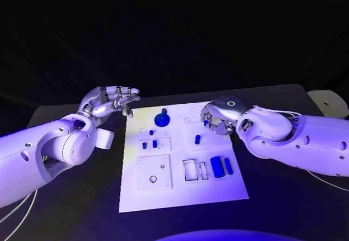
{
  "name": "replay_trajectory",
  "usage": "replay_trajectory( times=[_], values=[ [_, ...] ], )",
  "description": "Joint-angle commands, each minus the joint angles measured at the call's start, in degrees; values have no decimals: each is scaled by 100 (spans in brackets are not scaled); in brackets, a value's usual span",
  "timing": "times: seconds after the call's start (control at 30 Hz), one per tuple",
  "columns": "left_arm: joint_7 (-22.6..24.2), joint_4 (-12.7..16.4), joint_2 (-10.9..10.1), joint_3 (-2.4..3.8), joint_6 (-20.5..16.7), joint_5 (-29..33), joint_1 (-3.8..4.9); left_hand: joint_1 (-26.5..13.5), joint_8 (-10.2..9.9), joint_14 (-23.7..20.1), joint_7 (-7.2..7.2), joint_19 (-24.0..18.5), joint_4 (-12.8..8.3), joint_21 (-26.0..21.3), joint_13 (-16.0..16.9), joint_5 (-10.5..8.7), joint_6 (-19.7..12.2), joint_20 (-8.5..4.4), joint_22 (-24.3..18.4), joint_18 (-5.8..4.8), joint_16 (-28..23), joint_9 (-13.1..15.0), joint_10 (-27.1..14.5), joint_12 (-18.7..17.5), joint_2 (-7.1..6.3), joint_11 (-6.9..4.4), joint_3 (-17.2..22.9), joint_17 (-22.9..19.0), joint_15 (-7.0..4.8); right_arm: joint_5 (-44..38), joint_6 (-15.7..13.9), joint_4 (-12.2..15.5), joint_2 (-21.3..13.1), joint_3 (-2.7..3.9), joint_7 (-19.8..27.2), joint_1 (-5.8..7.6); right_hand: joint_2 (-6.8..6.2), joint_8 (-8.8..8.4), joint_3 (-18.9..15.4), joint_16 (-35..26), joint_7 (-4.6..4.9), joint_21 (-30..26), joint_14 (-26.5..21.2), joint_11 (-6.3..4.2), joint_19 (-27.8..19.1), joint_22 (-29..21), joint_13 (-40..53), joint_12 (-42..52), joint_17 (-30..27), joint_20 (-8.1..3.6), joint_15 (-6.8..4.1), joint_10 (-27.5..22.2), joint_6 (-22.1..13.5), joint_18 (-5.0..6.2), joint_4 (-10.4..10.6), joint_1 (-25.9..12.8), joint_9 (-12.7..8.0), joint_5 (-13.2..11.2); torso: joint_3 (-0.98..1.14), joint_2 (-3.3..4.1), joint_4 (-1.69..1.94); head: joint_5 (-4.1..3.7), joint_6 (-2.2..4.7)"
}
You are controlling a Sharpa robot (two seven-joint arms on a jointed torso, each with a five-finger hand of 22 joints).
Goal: Assemble the parts on the task board
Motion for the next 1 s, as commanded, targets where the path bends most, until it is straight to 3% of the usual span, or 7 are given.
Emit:
replay_trajectory(
  times=[0.03, 0.23, 0.4, 0.53, 0.77, 0.9, 1.0],
  values=[
    [12, 5, 11, 5, 97, 28, 6, 57, -24, -36, -2, -34, -38, -32, 5, 20, -46, 3, -7, 81, -33, -8, -52, 38, 4, 3, -7, -7, 3, -45, -224, 228, -71, 11, -1, 7, 2, 21, 1, 32, -9, 30, 328, -1, 378, 1262, -5, -19, 277, -42, -41, 47, 24, -121, -33, -54, 16, -30, -1, -5, -4, 47, -11],
    [10, 0, 34, 5, 104, 28, 5, 57, -24, -36, -2, -34, -38, -32, 5, 20, -46, 3, -7, 81, -33, -8, -52, 38, 4, 3, -7, -7, 3, -15, -301, 759, -102, 20, 8, -1, 1, 21, 1, 23, -10, 45, 324, -2, 384, 1269, -5, -21, 263, -42, -42, 50, 24, -124, -34, -59, 18, -39, 9, -4, -4, 174, -18],
    [15, 6, 61, 5, 113, 28, 4, 57, -27, -41, 0, -37, -40, -36, 6, 20, -51, 5, -10, 81, -36, -9, -59, 41, 4, 5, -7, -9, 5, 10, -271, 1032, 9, 18, 8, -32, 1, 21, 1, 11, -9, 40, 320, -1, 382, 1267, -6, -24, 245, -43, -42, 50, 22, -123, -33, -64, 19, -44, 3, -7, 10, 305, -43],
    [19, -1, 90, 4, 112, 28, 2, 57, -27, -41, 0, -37, -40, -36, 6, 20, -51, 5, -10, 81, -36, -9, -59, 41, 4, 5, -7, -9, 5, 47, -247, 1164, 195, 11, 27, -95, 3, 20, 2, 6, -9, 36, 318, -1, 381, 1265, -7, -26, 238, -44, -43, 50, 21, -122, -32, -67, 20, -48, -1, -4, 6, 475, -89],
    [0, -12, 163, 4, 124, 28, 4, 56, -28, -45, 3, -39, -42, -40, 8, 20, -55, 7, -12, 82, -38, -10, -65, 46, 5, 7, -7, -12, 7, 289, -164, 1117, 454, -18, 47, -268, 17, 19, 4, -5, -8, 63, 313, 0, 391, 1277, -9, -36, 223, -46, -43, 54, 13, -128, -25, -90, 25, -82, -13, -2, 21, 622, -147],
    [-11, -7, 183, 3, 129, 28, 5, 56, -28, -45, 3, -39, -42, -40, 8, 20, -55, 7, -12, 82, -38, -10, -65, 46, 5, 7, -7, -12, 7, 372, -126, 1037, 588, -31, 63, -427, 17, 18, 3, -11, -7, 72, 311, 1, 395, 1281, -10, -39, 215, -46, -43, 54, 11, -130, -25, -94, 26, -88, -4, 19, -14, 727, -149],
    [-13, -10, 203, 3, 117, 28, 7, 55, -29, -47, 3, -40, -42, -42, 8, 20, -57, 8, -13, 82, -40, -11, -67, 47, 4, 8, -9, -13, 8, 386, -95, 981, 665, -40, 71, -511, 17, 17, 3, -14, -7, 71, 310, 1, 395, 1281, -10, -40, 210, -46, -43, 54, 9, -130, -25, -95, 27, -89, -9, 10, -11, 756, -173]
  ],
)
